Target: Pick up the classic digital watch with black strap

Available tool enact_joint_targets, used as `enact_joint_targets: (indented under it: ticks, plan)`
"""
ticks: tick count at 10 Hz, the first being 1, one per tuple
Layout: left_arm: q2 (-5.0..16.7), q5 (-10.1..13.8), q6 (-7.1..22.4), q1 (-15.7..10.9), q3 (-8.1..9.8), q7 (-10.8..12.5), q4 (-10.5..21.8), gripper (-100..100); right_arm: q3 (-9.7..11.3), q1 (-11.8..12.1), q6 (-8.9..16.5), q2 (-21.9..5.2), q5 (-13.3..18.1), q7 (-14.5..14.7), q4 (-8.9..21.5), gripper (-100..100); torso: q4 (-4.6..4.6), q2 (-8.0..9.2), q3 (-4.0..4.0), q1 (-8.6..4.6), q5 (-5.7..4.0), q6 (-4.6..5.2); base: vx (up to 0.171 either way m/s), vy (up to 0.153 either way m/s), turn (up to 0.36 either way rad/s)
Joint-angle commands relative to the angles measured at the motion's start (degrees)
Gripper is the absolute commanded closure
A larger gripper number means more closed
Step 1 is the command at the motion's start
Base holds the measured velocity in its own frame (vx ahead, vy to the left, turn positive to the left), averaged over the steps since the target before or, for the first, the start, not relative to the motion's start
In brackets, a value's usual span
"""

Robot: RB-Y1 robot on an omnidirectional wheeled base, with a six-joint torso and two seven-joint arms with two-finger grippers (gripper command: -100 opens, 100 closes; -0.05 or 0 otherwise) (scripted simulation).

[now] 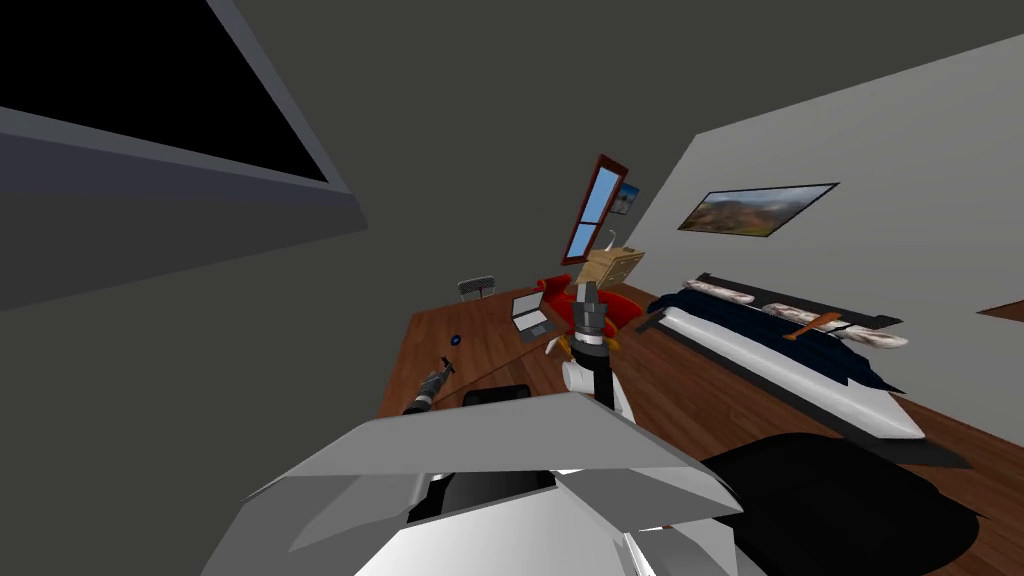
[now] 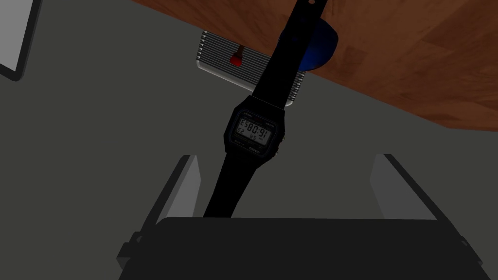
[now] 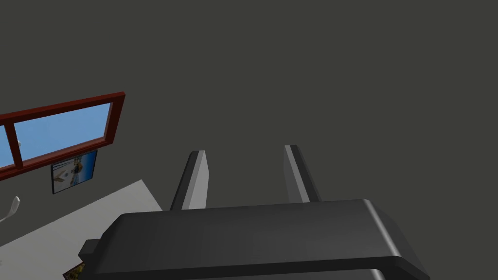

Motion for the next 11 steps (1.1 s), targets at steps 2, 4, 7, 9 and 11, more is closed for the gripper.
enact_joint_targets:
  ticks: [2, 4, 7, 9, 11]
  plan:
    - [0.51, -2.83, -2.03, 3.12, -1.30, 1.70, -2.19, -100, -0.01, 0.01, 0.00, 0.00, 0.00, 0.00, 0.00, 0, -0.04, -0.22, -0.12, 0.06, 0.00, -0.02, 0.184, -0.026, 0.258]
    - [1.09, -6.54, -4.61, 6.91, -2.93, 3.71, -4.62, -100, 0.00, 0.00, 0.00, 0.00, 0.00, 0.00, 0.00, 0, -0.04, -0.13, -0.08, -0.11, -0.02, 0.00, 0.173, -0.077, 0.281]
    - [1.39, -8.40, -5.90, 8.81, -3.74, 4.72, -5.84, -100, 0.00, 0.00, 0.00, 0.00, 0.00, 0.00, 0.00, 0, -0.04, -0.17, -0.10, 0.04, 0.00, 0.02, 0.145, -0.041, 0.152]
    - [1.68, -10.25, -7.19, 10.70, -4.56, 5.73, -7.06, -100, 0.00, -0.02, 0.00, -0.01, 0.00, 0.00, 0.00, 0, 0.02, 0.15, 0.07, 0.14, 0.02, 0.07, 0.059, -0.014, 0.110]
    - [1.63, -9.40, -7.17, 9.46, -4.06, 5.03, -5.51, 100, 0.00, -0.03, 0.00, -0.01, 0.00, 0.00, 0.00, 0, 0.04, 0.22, 0.11, 0.19, 0.04, 0.08, 0.027, -0.008, 0.025]
